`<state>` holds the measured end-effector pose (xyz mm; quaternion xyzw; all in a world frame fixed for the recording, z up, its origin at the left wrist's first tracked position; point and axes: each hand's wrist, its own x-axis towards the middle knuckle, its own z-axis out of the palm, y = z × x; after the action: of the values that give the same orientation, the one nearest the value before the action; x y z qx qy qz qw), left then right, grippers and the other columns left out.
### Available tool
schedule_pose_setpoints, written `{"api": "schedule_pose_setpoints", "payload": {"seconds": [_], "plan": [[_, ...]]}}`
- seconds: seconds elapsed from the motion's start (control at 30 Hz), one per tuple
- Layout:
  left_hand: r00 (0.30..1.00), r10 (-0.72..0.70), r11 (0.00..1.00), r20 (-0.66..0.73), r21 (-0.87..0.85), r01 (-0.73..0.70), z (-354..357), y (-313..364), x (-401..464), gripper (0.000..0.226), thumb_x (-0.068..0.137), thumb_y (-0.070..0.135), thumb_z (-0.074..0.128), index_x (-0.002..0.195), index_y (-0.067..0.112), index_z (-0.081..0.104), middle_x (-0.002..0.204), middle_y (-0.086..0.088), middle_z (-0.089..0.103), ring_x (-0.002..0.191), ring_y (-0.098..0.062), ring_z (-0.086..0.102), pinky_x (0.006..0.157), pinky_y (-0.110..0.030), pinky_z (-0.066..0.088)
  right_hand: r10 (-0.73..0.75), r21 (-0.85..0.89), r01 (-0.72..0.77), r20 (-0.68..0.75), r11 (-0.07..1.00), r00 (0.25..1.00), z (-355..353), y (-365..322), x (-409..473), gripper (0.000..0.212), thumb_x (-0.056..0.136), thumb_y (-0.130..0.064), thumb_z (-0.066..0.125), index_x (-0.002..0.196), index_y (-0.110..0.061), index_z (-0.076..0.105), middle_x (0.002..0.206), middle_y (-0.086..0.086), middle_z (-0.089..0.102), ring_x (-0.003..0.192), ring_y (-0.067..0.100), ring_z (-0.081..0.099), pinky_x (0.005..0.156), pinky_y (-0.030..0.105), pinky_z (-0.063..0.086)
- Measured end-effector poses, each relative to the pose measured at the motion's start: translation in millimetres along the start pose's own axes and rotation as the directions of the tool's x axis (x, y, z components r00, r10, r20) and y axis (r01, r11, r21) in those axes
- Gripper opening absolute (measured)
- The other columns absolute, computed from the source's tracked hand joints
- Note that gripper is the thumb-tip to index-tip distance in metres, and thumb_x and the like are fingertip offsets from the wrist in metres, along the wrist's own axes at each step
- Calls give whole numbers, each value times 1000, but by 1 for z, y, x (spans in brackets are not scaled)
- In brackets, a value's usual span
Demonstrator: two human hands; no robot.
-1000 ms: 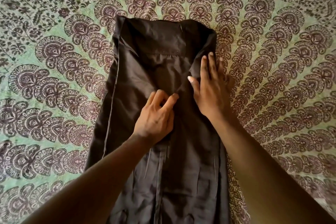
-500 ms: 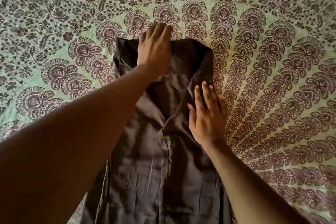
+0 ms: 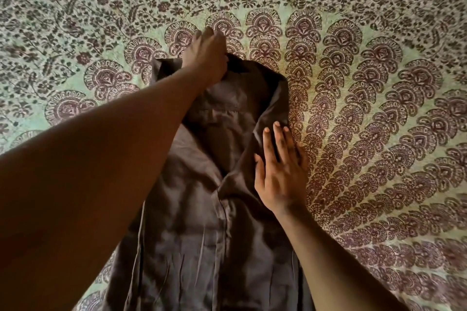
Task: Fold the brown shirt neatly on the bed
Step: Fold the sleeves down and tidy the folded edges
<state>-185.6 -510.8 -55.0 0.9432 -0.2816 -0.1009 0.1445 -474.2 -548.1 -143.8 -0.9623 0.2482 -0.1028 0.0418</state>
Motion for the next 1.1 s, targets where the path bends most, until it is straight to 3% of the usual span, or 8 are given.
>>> {"api": "schedule_pose_setpoints", "payload": {"seconds": [0.17, 0.3, 0.4, 0.47, 0.57, 0.77, 0.93, 1.1], "plan": [[985, 34, 988, -171, -143, -59, 9, 2, -20, 25, 96, 12, 62, 118, 1, 56, 129, -20, 51, 115, -39, 53, 85, -54, 53, 6, -5, -6, 13, 1000, 1000, 0, -1, 0, 57, 106, -43, 35, 157, -17, 42, 169, 6, 30, 156, 25, 29, 119, 50, 31], [882, 212, 976, -421, 139, -168, 20, 10, -73, 27, 99, 26, 46, 112, 7, 59, 120, -18, 58, 109, -37, 56, 80, -48, 47, 11, -8, -11, 12, 1000, 1000, 0, 0, -1, 57, 106, -44, 35, 157, -18, 42, 169, 6, 30, 156, 25, 29, 119, 50, 31], [885, 423, 890, -194, 275, -364, 51, -1, -99, 43, 100, 42, 45, 131, 14, 56, 134, -13, 57, 118, -36, 56, 92, -48, 44, 13, -2, -13, 6, 1000, 1000, -1, 0, -1, 57, 106, -43, 37, 156, -18, 42, 168, 7, 32, 156, 25, 30, 118, 50, 31], [934, 356, 904, -25, 263, -338, 70, -13, -102, 56, 102, 51, 38, 151, 24, 40, 158, -10, 39, 143, -33, 41, 110, -51, 37, 22, -7, -22, 15, 1000, 1000, -1, 0, -1, 58, 105, -44, 36, 157, -18, 41, 168, 7, 31, 156, 24, 29, 119, 50, 31], [945, 327, 919, -27, 243, -311, 82, -17, -105, 68, 102, 58, 30, 162, 29, 19, 172, -4, 11, 158, -28, 15, 123, -52, 21, 27, -9, -27, 24, 1000, 999, -1, -1, 0, 59, 105, -44, 37, 157, -19, 40, 169, 6, 30, 156, 24, 28, 119, 50, 30], [963, 264, 944, 63, 189, -271, 85, -14, -103, 79, 98, 69, 22, 164, 32, 0, 173, -2, 4, 160, -25, 9, 126, -51, 13, 26, 0, -26, 30, 1000, 999, -1, 0, 0, 58, 105, -44, 37, 157, -18, 40, 168, 7, 31, 156, 24, 29, 118, 50, 31], [935, 319, 936, -151, 202, -287, 67, 2, -139, 71, 100, 49, 41, 159, 11, 32, 168, -10, 27, 152, -33, 31, 117, -51, 31, 23, -8, -23, 37, 1000, 999, -1, -2, 0, 58, 105, -44, 33, 157, -20, 40, 168, 6, 31, 156, 23, 27, 119, 49, 28], [930, 342, 933, -138, 166, -318, 75, -1, -209, 39, 99, 36, 49, 125, 8, 59, 125, -16, 55, 106, -37, 55, 84, -47, 44, 17, 19, -18, 59, 1000, 998, -2, 0, 3, 53, 108, -40, 29, 157, -21, 41, 168, 2, 32, 156, 22, 28, 119, 48, 29]]}}
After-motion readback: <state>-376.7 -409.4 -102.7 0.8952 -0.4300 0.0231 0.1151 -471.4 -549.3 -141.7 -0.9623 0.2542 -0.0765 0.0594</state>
